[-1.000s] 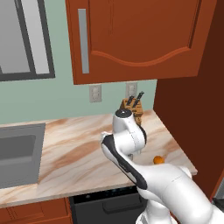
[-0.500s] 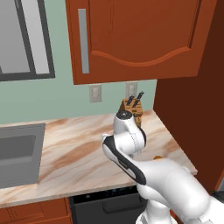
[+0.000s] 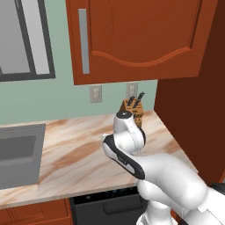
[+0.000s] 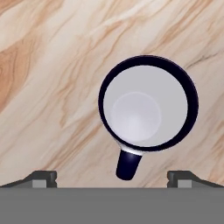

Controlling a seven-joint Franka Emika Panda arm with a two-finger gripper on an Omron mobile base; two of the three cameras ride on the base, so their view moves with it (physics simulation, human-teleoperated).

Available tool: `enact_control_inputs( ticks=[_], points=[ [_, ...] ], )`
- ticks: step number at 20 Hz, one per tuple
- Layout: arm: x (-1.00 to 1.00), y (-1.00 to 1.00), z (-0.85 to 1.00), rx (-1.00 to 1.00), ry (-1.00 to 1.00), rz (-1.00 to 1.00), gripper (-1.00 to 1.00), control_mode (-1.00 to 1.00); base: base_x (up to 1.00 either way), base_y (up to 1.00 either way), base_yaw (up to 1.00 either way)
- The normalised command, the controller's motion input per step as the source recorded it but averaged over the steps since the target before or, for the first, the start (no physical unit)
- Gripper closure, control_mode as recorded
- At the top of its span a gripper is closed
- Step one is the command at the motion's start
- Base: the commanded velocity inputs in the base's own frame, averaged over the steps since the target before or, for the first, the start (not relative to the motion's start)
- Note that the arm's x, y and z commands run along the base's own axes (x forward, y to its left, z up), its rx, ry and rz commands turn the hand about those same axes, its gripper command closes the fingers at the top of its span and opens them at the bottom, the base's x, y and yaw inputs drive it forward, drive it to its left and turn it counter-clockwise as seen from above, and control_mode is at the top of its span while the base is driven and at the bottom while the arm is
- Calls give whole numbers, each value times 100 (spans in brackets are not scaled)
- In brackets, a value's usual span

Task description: Pick the mug from the counter and place it inside the microwave. Then close the microwave.

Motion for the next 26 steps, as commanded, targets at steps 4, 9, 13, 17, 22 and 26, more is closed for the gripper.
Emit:
enact_control_inputs(
  ticks=[4,9,13,17,22,26],
  points=[
    [0,0,-9,0,0,0,-100,-100,0,0,0],
    [0,0,-9,0,0,0,-100,-100,0,0,0],
    [-1,-2,-9,0,0,0,-100,-100,0,0,0],
    [0,-8,-14,0,0,-1,-100,-100,0,0,0],
    [0,-9,-19,0,0,-5,-100,-100,0,0,0],
    [0,-4,-16,0,0,-4,-100,-100,0,0,0]
  ],
)
